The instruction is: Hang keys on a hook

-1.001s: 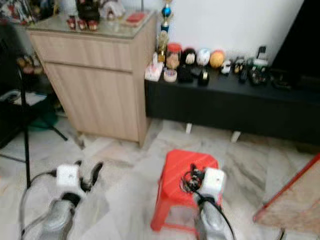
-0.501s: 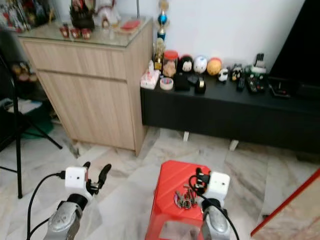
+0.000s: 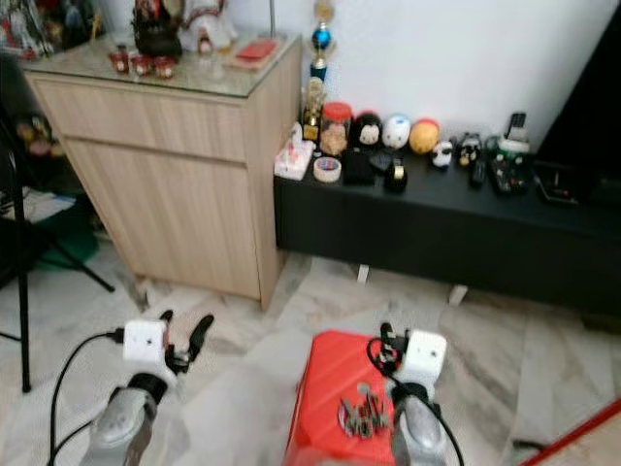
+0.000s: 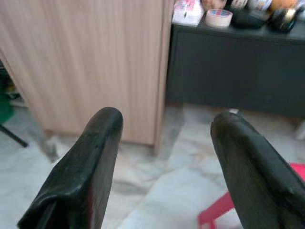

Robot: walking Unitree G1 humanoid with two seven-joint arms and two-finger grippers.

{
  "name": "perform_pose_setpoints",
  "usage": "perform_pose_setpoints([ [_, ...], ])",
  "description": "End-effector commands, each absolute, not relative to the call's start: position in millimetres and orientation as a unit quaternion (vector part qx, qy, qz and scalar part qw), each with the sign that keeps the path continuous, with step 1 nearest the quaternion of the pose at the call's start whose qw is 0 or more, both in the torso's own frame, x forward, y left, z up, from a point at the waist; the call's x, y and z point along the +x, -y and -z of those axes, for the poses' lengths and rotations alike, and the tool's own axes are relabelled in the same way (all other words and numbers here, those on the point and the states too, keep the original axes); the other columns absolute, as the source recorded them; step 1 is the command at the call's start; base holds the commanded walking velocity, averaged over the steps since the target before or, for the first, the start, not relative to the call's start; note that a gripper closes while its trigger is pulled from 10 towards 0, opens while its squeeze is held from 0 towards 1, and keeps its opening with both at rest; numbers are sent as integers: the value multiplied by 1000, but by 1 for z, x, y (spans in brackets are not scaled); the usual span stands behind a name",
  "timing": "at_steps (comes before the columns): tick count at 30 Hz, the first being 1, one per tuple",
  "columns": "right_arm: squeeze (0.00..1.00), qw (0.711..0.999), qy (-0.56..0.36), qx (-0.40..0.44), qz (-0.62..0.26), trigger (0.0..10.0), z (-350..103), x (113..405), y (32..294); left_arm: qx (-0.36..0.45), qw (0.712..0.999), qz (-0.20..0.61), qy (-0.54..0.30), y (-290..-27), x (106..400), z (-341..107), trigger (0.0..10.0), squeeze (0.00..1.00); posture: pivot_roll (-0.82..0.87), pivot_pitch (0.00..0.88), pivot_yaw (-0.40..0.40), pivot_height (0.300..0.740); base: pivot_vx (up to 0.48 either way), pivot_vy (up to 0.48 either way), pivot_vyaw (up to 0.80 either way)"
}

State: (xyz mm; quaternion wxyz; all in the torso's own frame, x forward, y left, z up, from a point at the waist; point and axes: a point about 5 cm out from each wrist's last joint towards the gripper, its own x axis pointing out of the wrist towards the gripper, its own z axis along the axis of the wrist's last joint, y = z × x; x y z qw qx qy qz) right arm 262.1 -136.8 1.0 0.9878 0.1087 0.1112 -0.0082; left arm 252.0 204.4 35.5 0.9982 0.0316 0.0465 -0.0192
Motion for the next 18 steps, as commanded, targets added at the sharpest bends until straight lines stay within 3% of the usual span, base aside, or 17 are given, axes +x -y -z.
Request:
perform_pose_setpoints([
  [1, 0, 988, -114, 103, 31, 10000, 1, 259, 153, 26, 998, 32, -41, -193, 255, -37, 10000, 0, 22, 0, -65, 740, 0, 0, 0],
  [12, 0, 987, -110, 108, 37, 10000, 0, 259, 154, 15, 998, 33, -42, -193, 255, -37, 10000, 0, 20, 0, -64, 740, 0, 0, 0],
  [18, 0, 988, -105, 110, 39, 10000, -1, 260, 155, 14, 998, 34, -42, -192, 256, -38, 10000, 0, 20, 0, -65, 740, 0, 310, 0],
])
